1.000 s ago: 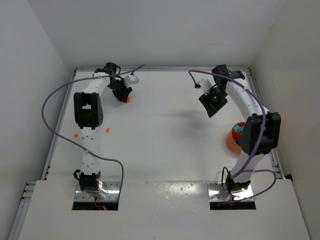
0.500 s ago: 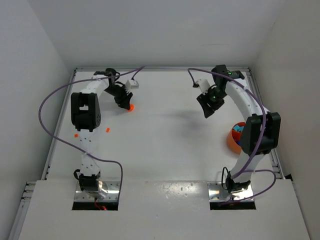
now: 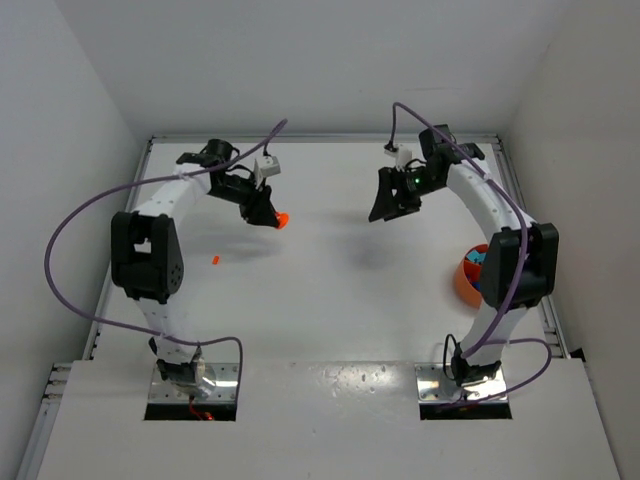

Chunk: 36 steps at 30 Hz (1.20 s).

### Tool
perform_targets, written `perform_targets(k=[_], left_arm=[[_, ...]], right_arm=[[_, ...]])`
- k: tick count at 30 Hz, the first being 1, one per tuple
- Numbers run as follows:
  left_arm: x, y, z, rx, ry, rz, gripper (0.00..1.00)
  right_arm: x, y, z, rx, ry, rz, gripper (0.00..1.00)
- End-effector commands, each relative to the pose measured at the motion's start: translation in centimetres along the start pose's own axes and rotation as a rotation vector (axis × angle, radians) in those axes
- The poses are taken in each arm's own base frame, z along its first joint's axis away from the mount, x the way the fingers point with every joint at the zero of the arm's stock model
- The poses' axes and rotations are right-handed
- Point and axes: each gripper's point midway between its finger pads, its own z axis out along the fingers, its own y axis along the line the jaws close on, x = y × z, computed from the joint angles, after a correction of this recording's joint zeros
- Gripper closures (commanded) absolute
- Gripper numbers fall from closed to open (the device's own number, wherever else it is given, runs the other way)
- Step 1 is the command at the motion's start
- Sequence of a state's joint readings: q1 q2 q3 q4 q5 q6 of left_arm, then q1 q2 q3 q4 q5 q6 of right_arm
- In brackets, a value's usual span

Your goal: Sort the legos into containers by color

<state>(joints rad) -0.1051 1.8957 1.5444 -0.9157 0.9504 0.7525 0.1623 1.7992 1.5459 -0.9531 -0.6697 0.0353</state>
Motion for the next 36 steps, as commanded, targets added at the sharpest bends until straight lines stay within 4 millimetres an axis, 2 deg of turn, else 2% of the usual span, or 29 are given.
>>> perform_targets(k=[1,2,5,6,7,8,9,11,12,15,21,25,27,30,33,34,36], left_arm=[[-4.2,-3.5,0.5,0.028,-0.121,0.085,0.78],[-4.6,-4.1,0.7,0.039,-0.13,0.088,0.78],[-5.8,-5.9,1.5,0.093,-0.164,0.061,0.79],[-6.3,-5.8,1.5,0.096,-0.182,0.059,0.79],[-6.7,-6.3,1.7,0.113,-0.192,0.048,0.79],[-6.5,-6.3,2.0,0.128,-0.193,-0.001,0.79],[-7.0,-6.4,2.3,0.129,-0.203,0.008,0.79],[-7.1,-6.5,2.5,0.117,-0.204,-0.016,0.8],[-7.7,-6.5,2.9,0.11,-0.214,0.009,0.8],[-7.9,-6.9,3.5,0.09,-0.208,0.024,0.8],[-8.1,-7.7,4.4,0.082,-0.212,0.019,0.8],[-8.1,-7.2,4.8,0.05,-0.209,0.023,0.81],[-8.3,-7.2,4.8,0.048,-0.214,0.022,0.81],[-8.4,-7.1,4.8,0.047,-0.219,0.02,0.81],[-8.6,-7.1,4.8,0.045,-0.225,0.028,0.81],[-8.6,-7.1,4.8,0.045,-0.225,0.028,0.81],[-8.6,-6.9,4.8,0.036,-0.222,0.027,0.81]], right_arm=[[-3.5,3.6,1.0,-0.164,-0.096,0.128,0.4],[-3.4,3.9,1.6,-0.18,-0.083,0.144,0.39],[-5.0,4.8,2.3,-0.213,-0.095,0.147,0.33],[-5.5,4.7,2.4,-0.214,-0.101,0.149,0.31],[-5.7,5.4,2.6,-0.243,-0.096,0.155,0.3],[-6.0,5.1,3.1,-0.244,-0.097,0.165,0.28],[-6.3,6.0,3.0,-0.268,-0.098,0.157,0.24],[-6.6,5.8,3.8,-0.297,-0.089,0.189,0.18],[-6.9,6.5,3.8,-0.315,-0.091,0.177,0.14],[-7.1,7.1,4.0,-0.334,-0.085,0.185,0.14],[-6.6,7.8,6.1,-0.362,-0.042,0.206,0.15],[-5.9,9.3,7.9,-0.379,0.002,0.189,0.19],[-5.3,9.1,9.0,-0.379,0.03,0.201,0.23],[-5.3,9.3,9.5,-0.381,0.038,0.197,0.28],[-5.5,9.7,9.7,-0.386,0.04,0.186,0.42],[-5.5,9.6,10.0,-0.396,0.042,0.184,0.53],[-5.7,10.4,9.9,-0.422,0.041,0.163,0.64]])
